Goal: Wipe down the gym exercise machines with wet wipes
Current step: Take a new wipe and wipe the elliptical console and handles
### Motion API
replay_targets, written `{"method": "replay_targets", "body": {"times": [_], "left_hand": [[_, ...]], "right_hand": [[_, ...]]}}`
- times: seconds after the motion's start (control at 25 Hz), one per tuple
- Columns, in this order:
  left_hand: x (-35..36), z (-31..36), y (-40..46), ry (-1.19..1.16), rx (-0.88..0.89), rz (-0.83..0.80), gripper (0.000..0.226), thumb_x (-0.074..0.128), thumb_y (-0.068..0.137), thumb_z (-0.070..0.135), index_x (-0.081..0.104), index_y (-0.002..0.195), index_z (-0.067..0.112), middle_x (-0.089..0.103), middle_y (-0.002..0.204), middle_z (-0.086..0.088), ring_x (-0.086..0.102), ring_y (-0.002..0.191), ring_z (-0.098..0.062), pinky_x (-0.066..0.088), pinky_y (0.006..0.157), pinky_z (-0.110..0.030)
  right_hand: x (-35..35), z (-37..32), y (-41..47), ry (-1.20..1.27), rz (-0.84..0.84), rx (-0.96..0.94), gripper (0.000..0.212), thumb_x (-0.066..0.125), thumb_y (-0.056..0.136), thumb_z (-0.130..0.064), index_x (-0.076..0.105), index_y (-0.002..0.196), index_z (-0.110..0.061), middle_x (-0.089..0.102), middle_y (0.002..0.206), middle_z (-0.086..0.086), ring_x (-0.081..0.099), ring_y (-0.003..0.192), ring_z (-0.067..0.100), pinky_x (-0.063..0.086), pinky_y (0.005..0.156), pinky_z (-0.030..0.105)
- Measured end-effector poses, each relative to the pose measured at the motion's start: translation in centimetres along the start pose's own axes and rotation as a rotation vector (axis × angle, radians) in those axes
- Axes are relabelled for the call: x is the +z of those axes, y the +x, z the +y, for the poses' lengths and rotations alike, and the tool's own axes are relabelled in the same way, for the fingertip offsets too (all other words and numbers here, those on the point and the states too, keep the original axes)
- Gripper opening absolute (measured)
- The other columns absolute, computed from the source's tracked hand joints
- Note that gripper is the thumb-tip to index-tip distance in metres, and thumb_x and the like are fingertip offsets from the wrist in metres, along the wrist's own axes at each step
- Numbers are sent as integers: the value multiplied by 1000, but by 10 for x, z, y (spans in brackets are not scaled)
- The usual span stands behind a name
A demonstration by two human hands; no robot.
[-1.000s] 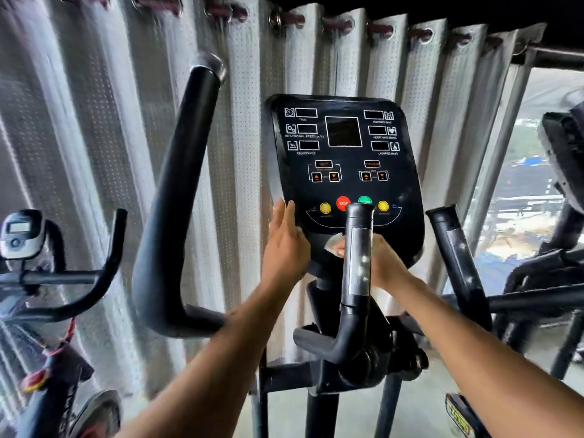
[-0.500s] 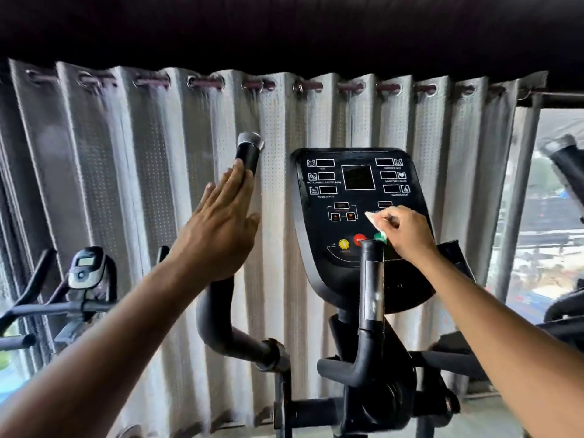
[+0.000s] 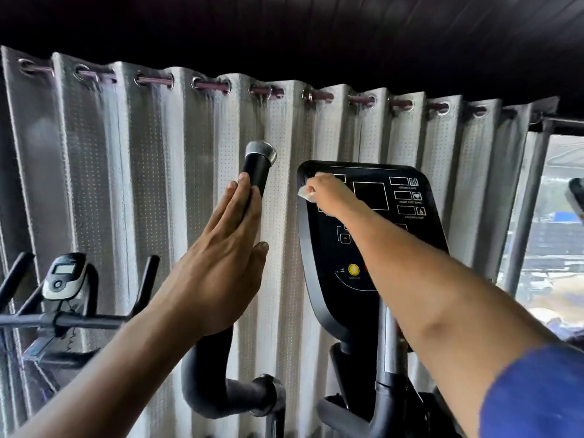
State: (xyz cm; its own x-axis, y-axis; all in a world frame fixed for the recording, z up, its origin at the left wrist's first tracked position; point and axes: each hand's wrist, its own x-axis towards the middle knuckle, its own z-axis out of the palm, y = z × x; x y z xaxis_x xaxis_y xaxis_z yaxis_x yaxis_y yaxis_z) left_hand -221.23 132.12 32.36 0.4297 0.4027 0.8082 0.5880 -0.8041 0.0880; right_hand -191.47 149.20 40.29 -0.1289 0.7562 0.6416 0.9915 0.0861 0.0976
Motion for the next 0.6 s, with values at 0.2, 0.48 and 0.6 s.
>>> {"method": "replay_targets", "body": {"times": [0.2,0.48,0.6], "left_hand": [[2,0,-4,-49,2,-3,78,24,97,49,9,166,16,-8,174,3,-15,157,-2,-8,122,-12],[6,-2,-2,-41,0,10,80,26,98,49,14,166,9,-7,174,-3,-15,158,-9,-9,122,-13],[6,-1,-2,-61,-17,2,76,32,100,43,11,165,10,-10,173,-2,-19,157,-8,-12,121,-12]], "right_hand": [[9,4,33,-29,51,0,44,50,66,14,28,55,-23,33,66,0,31,60,18,19,54,29],[13,-13,-29,-14,-280,73,16,59,85,8,65,74,-3,69,81,7,71,69,23,58,63,32],[9,-42,-75,-66,-495,114,14,61,92,7,55,79,3,66,82,20,70,60,27,62,60,37]]}}
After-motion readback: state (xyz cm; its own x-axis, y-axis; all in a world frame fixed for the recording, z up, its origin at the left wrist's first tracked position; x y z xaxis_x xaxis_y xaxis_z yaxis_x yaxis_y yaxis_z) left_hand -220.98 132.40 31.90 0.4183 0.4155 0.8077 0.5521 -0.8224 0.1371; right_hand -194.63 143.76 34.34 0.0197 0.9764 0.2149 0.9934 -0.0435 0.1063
